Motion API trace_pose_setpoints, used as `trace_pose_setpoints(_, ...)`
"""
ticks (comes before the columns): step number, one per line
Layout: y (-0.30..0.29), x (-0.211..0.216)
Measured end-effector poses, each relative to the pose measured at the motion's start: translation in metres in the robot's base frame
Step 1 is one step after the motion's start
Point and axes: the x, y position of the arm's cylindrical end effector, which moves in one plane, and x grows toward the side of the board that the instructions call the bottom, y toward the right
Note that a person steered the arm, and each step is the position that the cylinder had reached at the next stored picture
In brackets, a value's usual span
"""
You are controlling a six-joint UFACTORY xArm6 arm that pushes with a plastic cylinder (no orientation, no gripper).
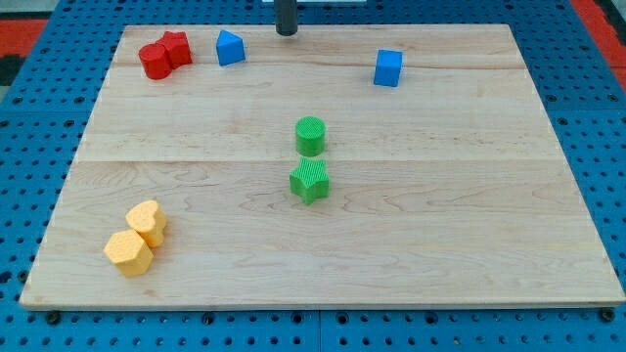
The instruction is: Push the blue triangle slightly down
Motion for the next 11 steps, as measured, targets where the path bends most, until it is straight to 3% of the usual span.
trace_pose_setpoints(11,-0.075,-0.006)
